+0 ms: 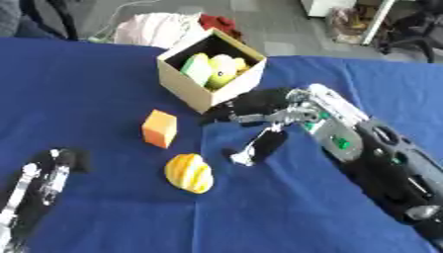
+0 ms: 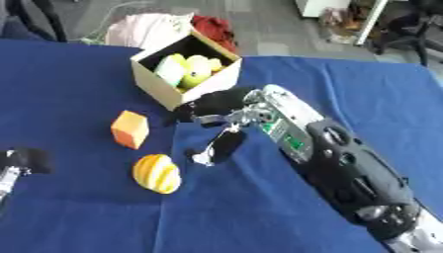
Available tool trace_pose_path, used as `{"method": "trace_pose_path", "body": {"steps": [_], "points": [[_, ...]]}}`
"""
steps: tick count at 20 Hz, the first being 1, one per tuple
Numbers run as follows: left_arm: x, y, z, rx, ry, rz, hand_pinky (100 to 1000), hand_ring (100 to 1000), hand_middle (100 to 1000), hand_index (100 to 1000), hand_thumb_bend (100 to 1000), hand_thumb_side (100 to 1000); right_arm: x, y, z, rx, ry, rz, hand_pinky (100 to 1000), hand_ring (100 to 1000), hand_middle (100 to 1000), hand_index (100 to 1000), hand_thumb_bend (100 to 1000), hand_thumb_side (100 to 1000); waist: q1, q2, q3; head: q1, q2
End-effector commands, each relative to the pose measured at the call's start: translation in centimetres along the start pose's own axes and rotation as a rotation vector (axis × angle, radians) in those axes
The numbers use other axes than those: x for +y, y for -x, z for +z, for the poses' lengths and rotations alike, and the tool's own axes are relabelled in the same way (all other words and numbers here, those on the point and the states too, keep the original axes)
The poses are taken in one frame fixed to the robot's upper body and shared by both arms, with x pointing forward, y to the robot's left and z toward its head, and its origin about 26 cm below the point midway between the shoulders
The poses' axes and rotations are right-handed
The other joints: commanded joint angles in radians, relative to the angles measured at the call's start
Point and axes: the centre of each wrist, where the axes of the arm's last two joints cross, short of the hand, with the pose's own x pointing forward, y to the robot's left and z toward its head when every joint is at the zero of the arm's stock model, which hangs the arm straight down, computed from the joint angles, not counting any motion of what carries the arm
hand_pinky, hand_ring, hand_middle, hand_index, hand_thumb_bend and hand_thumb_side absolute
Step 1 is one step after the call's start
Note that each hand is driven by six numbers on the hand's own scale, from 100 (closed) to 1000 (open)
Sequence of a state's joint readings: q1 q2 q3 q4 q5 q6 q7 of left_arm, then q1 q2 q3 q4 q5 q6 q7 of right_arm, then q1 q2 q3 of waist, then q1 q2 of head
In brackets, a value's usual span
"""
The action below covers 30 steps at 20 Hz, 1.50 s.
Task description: Pick up objects on the table and place them in the box.
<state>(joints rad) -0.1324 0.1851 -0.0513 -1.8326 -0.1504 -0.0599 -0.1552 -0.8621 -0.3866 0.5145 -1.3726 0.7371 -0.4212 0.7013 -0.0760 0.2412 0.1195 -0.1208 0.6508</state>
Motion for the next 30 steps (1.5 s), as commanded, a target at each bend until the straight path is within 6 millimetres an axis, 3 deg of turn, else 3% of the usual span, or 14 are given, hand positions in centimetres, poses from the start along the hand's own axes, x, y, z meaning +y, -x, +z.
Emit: {"method": "trace_pose_path", "body": {"steps": [1,9,20,26,30], "points": [[0.4,-0.7,-0.3,-0.027,-0.001,-0.018,670,571,509,665,100,792,-0.6,-0.2,-0.7,-0.005,-0.021,0.075,894,934,964,1000,100,580,0.013,-0.024,0.002,-0.005,-0.002],[0.4,-0.8,-0.4,-0.031,0.005,-0.017,670,570,508,665,100,793,-0.4,-1.0,-2.6,-0.03,-0.074,0.209,911,946,966,1000,100,473,0.013,-0.02,0.005,-0.012,-0.003],[0.3,-0.8,-0.5,-0.034,0.008,-0.017,670,570,508,665,100,795,0.1,-1.7,-3.9,-0.077,-0.166,0.34,919,939,944,995,100,451,0.011,-0.018,0.009,-0.02,-0.008],[0.3,-0.8,-0.5,-0.033,0.008,-0.016,670,569,507,665,100,795,0.3,-1.5,-3.9,-0.083,-0.142,0.359,908,920,915,878,100,454,0.01,-0.019,0.008,-0.02,-0.012],[0.3,-0.7,-0.4,-0.031,0.007,-0.015,670,569,507,664,100,796,0.2,-1.5,-3.7,-0.097,-0.016,0.344,889,893,862,693,100,415,0.01,-0.019,0.007,-0.019,-0.013]]}}
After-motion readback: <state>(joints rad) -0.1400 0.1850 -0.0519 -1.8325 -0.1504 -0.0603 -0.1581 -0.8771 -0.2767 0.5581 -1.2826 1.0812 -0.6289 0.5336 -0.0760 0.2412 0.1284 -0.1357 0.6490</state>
